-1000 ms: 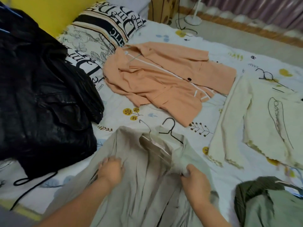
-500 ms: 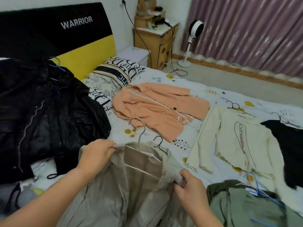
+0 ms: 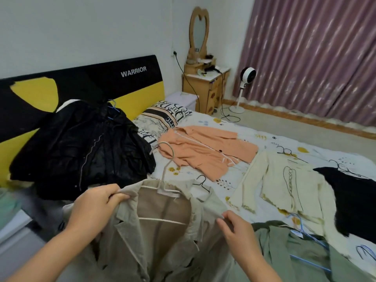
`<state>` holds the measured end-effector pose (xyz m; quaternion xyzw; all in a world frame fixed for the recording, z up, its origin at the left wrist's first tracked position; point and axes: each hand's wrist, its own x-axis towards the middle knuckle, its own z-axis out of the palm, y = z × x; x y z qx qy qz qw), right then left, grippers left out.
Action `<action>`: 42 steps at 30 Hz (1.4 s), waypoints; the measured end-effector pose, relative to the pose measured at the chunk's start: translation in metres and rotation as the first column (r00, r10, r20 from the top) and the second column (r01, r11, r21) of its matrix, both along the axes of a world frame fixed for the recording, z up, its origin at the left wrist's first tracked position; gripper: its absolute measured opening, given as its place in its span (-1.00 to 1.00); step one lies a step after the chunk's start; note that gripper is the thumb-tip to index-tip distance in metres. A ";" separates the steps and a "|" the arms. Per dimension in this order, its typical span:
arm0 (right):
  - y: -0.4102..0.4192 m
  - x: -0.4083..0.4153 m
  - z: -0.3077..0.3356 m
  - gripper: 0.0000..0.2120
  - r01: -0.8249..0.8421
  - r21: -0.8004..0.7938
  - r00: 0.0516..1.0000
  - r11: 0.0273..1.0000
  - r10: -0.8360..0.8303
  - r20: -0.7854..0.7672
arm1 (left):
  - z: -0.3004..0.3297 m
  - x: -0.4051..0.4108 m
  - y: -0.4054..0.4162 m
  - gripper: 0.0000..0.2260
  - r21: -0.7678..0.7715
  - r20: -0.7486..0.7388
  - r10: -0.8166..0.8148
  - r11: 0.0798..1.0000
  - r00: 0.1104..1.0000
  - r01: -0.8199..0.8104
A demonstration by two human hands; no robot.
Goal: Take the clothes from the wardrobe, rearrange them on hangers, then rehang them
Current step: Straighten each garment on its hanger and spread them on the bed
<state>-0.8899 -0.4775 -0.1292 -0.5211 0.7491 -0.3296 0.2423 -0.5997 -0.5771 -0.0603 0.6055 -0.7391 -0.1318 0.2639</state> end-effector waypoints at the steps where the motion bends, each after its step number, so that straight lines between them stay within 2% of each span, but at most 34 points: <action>1: 0.010 0.005 0.003 -0.74 0.004 0.002 1.000 1.000 -0.004 0.016 | 0.004 0.009 0.011 -0.60 0.017 -0.010 0.001 1.000 1.000 -0.001; 8: 0.064 0.054 0.016 -0.70 0.028 -0.039 0.998 0.999 -0.026 0.058 | 0.026 0.071 0.053 -0.77 0.099 -0.030 -0.045 0.994 0.999 0.048; 16: 0.120 0.131 0.018 -0.64 0.274 -0.228 0.960 0.934 -0.253 0.118 | 0.034 0.133 0.068 -0.74 0.076 -0.019 -0.214 0.974 0.977 0.215; 22: 0.179 0.180 0.027 -0.67 0.383 -0.250 0.923 0.889 -0.378 0.068 | 0.024 0.166 0.073 -0.76 0.082 0.022 -0.354 0.933 0.935 0.352; 25: 0.214 0.186 0.034 -0.72 0.456 -0.251 0.886 0.854 -0.463 0.034 | 0.022 0.154 0.081 -0.70 0.080 0.049 -0.449 0.892 0.892 0.445; 29: 0.265 0.181 0.042 -0.60 0.561 -0.250 0.817 0.789 -0.576 0.015 | 0.025 0.123 0.107 -0.67 0.057 0.067 -0.601 0.799 0.796 0.598; 34: 0.328 0.161 0.050 -0.62 0.672 -0.283 0.717 0.684 -0.697 0.017 | 0.034 0.077 0.150 -0.76 0.121 -0.042 -0.742 0.661 0.669 0.740; 38: 0.381 0.131 0.053 -0.69 0.726 -0.302 0.650 0.618 -0.760 0.009 | 0.039 0.025 0.191 -0.79 0.164 -0.082 -0.814 0.558 0.575 0.813; 42: 0.440 0.083 0.055 -0.68 0.778 -0.304 0.578 0.550 -0.816 0.002 | 0.039 -0.036 0.243 -0.80 0.145 -0.109 -0.832 0.529 0.545 0.836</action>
